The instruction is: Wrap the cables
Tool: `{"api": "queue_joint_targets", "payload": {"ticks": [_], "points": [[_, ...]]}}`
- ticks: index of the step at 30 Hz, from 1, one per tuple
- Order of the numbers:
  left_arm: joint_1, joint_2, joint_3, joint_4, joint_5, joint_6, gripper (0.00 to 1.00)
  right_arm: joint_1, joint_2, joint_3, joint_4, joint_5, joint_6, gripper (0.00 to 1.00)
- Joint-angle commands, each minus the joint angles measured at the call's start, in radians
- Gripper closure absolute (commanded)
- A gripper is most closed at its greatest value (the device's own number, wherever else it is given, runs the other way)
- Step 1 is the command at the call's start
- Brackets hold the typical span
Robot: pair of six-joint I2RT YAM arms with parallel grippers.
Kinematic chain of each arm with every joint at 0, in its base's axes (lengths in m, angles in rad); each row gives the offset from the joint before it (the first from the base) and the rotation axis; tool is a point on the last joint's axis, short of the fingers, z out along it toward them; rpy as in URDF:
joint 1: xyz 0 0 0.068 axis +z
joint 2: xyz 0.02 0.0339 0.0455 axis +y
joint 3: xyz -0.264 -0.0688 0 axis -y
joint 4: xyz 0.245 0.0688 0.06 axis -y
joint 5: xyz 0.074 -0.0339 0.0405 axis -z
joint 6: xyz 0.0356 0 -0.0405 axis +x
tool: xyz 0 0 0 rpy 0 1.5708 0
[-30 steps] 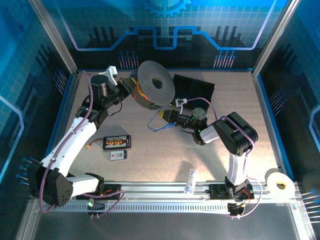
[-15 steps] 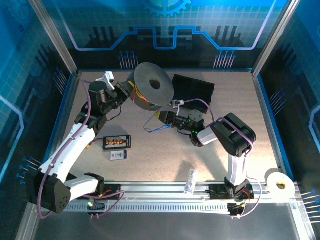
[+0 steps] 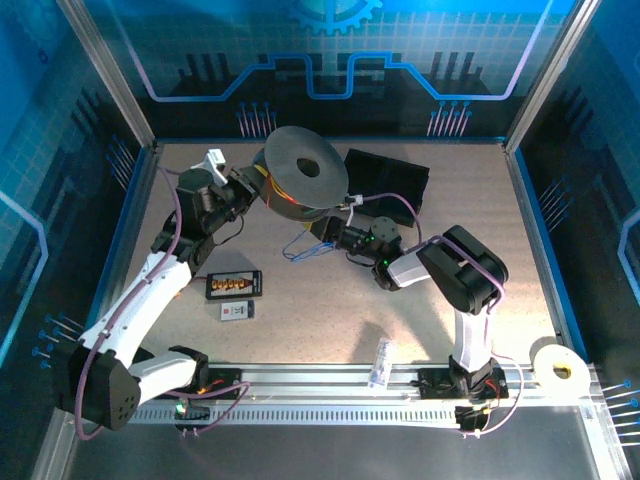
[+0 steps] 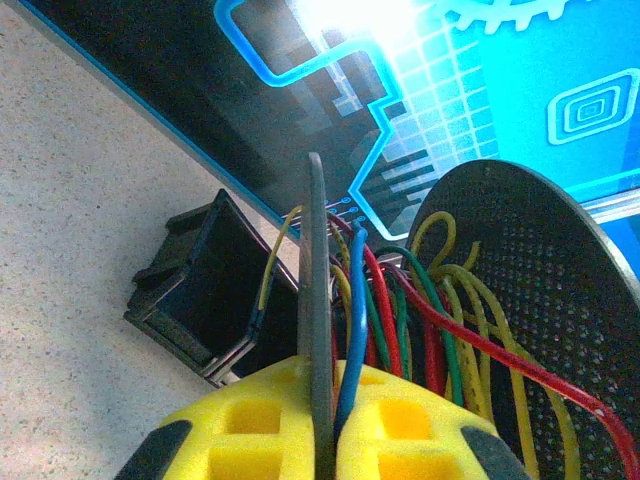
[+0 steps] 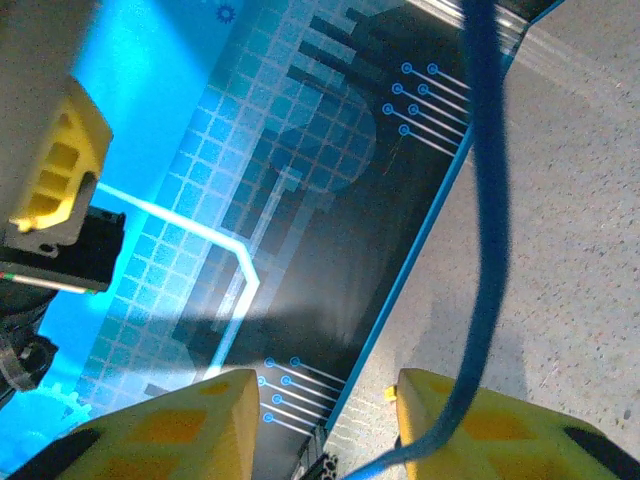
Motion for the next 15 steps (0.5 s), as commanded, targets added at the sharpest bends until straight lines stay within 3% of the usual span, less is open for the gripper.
{"api": "queue_joint_targets", "payload": {"ticks": [1,6,8,15], "points": [[-0.001,-0.062,0.021,0.163,-0.004,-0.046,1.00,0.023,0.042,0.024,0.040,0.036,-0.005,0.62],[0.000,-0.073,0.019,0.149,-0.025,-0.035,1.00,0.026,0.038,0.017,0.040,0.050,-0.014,0.84],[0.001,-0.074,0.029,0.127,-0.049,-0.008,1.00,0.027,0.024,-0.002,0.039,0.046,-0.023,0.98],[0.014,-0.028,0.085,0.075,-0.191,0.111,1.00,0.029,-0.013,-0.066,0.038,-0.083,-0.049,1.00]]}}
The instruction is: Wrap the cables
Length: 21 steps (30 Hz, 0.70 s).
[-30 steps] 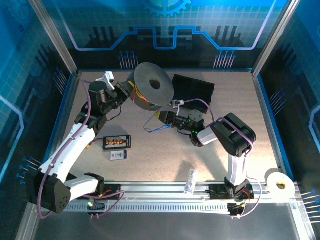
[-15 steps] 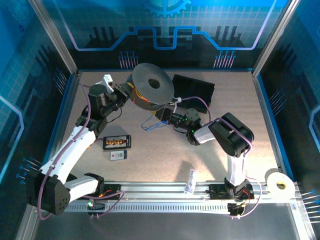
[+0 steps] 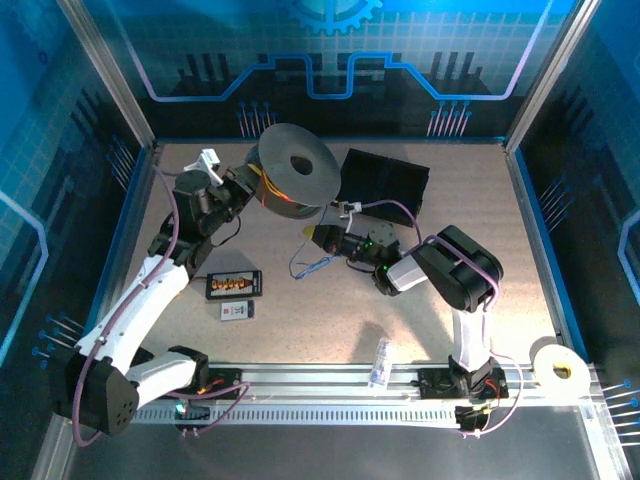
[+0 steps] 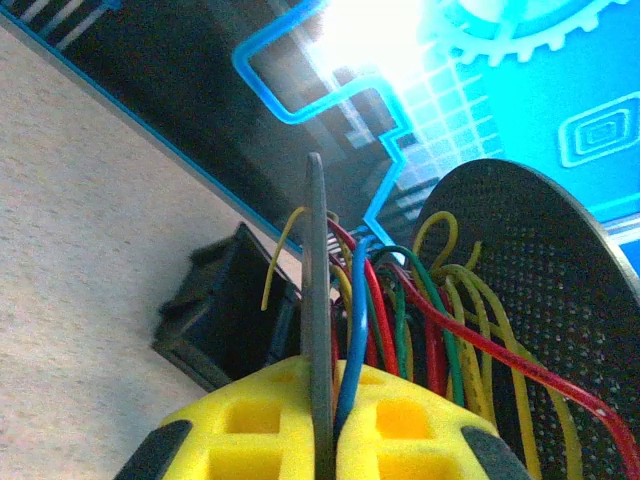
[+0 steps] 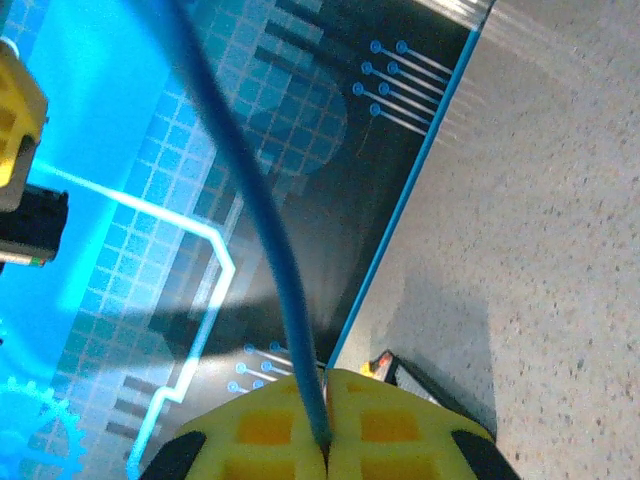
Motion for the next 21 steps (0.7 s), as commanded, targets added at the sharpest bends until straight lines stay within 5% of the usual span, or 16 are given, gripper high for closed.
{"api": "queue_joint_targets", "payload": {"ticks": [1,11,21], "points": [[0.013,0.010,0.102,0.102,-0.111,0.071,1.00,0.025,-0.035,-0.022,0.034,-0.102,-0.032,1.00],[0.020,0.133,0.190,0.077,-0.233,0.186,1.00,0.055,-0.160,-0.102,-0.159,-0.173,-0.143,1.00],[-0.006,0.211,0.227,0.037,-0.348,0.293,1.00,0.164,-0.501,0.056,-1.031,-0.039,-0.638,1.00]]}}
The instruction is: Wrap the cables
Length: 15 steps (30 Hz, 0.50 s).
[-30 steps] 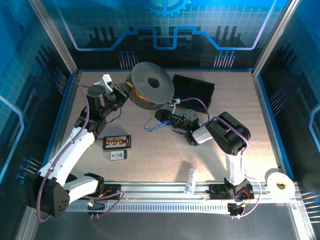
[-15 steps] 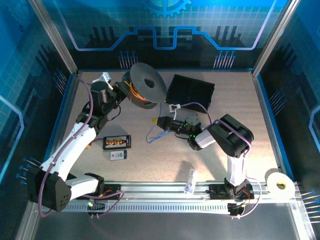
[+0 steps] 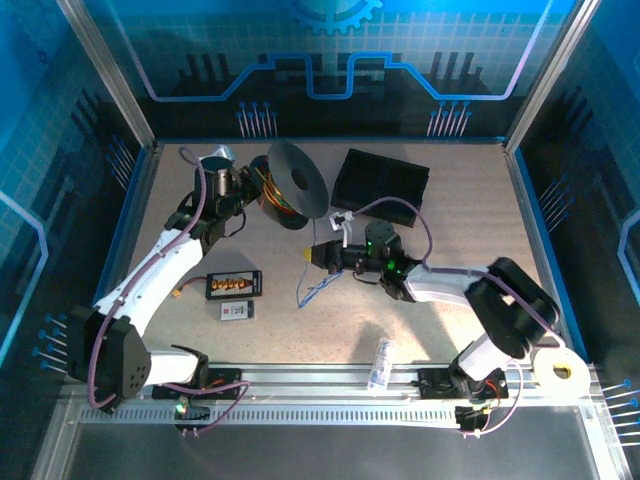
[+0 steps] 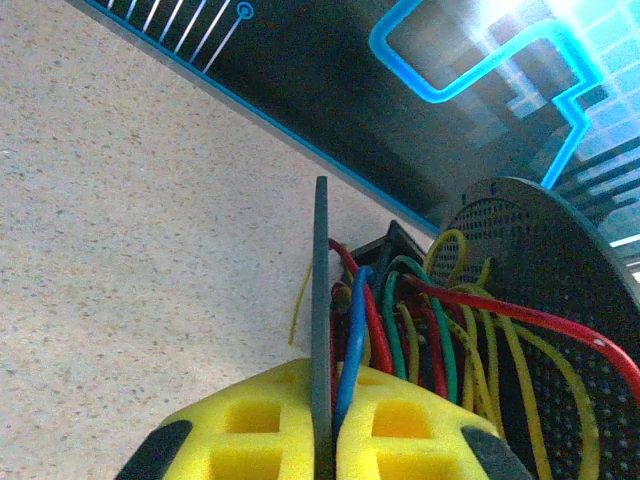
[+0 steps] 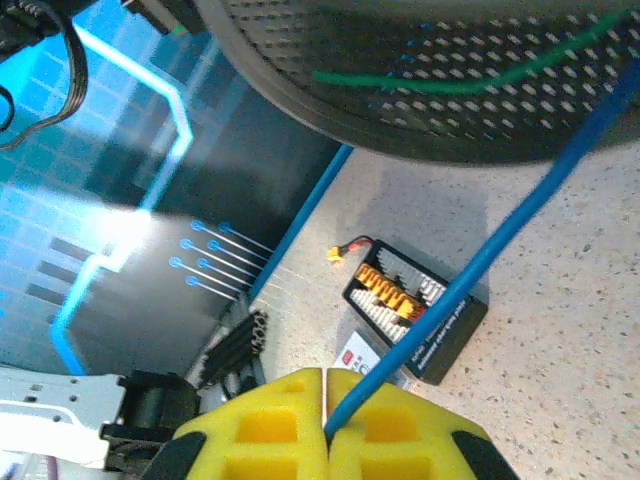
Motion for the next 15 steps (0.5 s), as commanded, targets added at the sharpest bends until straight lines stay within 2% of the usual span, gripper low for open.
{"api": "queue_joint_targets", "payload": {"ticks": [1,4,10,13,15], "points": [[-0.005,0.021,0.104,0.196,-0.218,0.067,1.00,0.076,-0.088,0.108,-0.395,-0.027,-0.266,1.00],[-0.052,0.053,0.126,0.162,-0.264,0.133,1.00,0.100,-0.101,0.219,-0.556,-0.024,-0.354,1.00],[-0.143,0.106,0.179,0.085,-0.342,0.258,1.00,0.111,-0.053,0.402,-0.770,-0.020,-0.442,1.00],[-0.202,0.124,0.190,0.072,-0.435,0.353,1.00,0.091,-0.034,0.455,-0.816,-0.010,-0.428,1.00],[-0.216,0.130,0.172,0.080,-0.442,0.375,1.00,0.075,-0.028,0.466,-0.818,-0.018,-0.405,1.00]]}}
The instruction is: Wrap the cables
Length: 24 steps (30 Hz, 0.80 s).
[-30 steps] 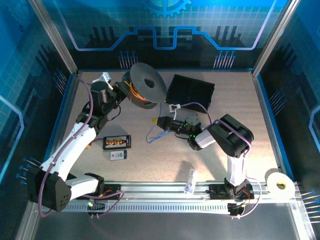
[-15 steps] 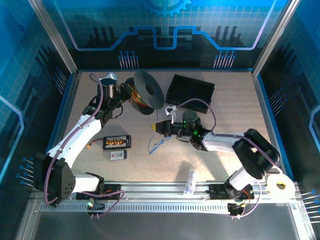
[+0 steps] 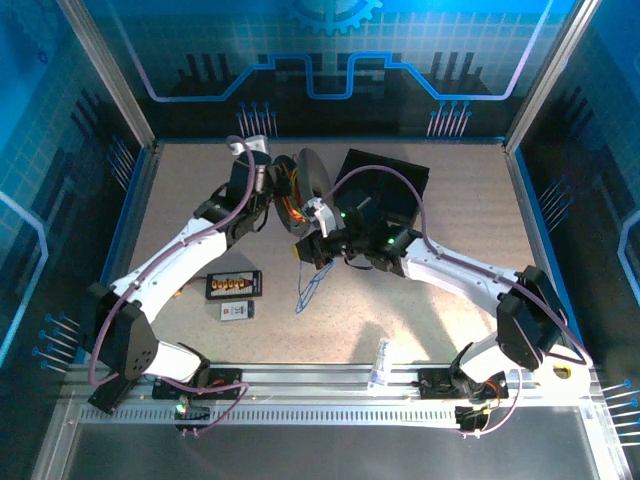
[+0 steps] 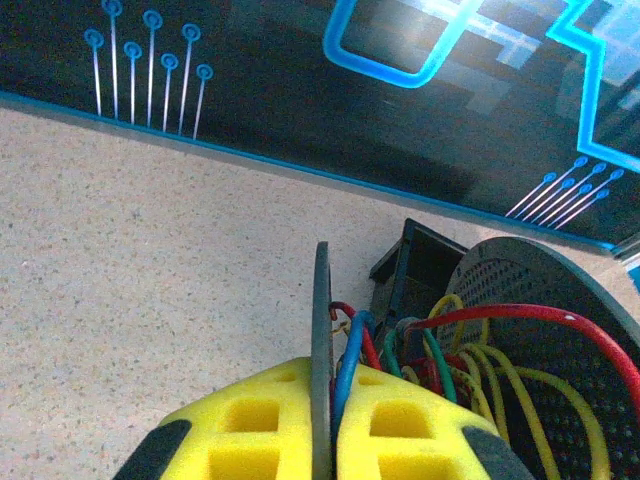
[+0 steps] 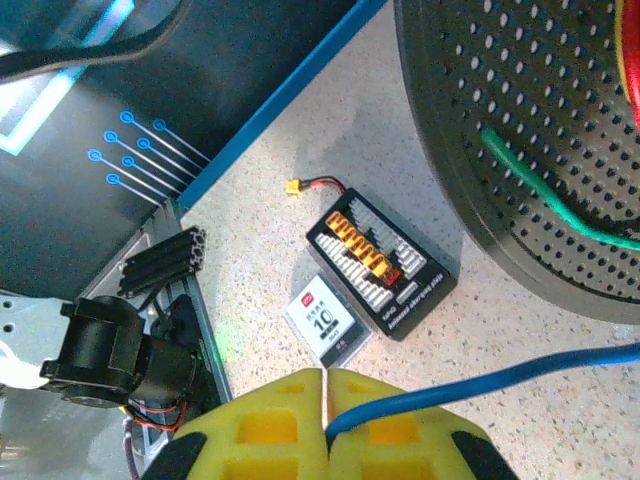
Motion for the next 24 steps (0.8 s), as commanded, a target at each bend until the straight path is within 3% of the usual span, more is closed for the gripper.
{"api": "queue_joint_targets", "payload": {"ticks": [1,5,9,13,18,24], "points": [[-0.010,0.013,0.020,0.115,-0.150,0.103,1.00,0.001,0.005,0.059,-0.064,-0.090,-0.038,1.00],[-0.010,0.016,0.001,0.123,-0.130,0.098,1.00,0.005,0.036,0.022,-0.028,-0.132,-0.017,0.94],[-0.010,0.035,0.004,0.126,-0.126,0.097,1.00,-0.001,0.051,-0.078,0.050,-0.132,0.007,0.67],[-0.009,0.056,-0.010,0.144,-0.124,0.094,1.00,-0.037,0.040,-0.182,0.099,-0.128,0.022,0.55],[-0.008,0.056,-0.021,0.148,-0.122,0.085,1.00,-0.089,-0.004,-0.276,0.101,-0.123,0.010,0.43],[-0.008,0.031,-0.005,0.115,-0.118,0.064,1.00,-0.100,-0.109,-0.366,0.125,-0.061,-0.034,0.37]]}}
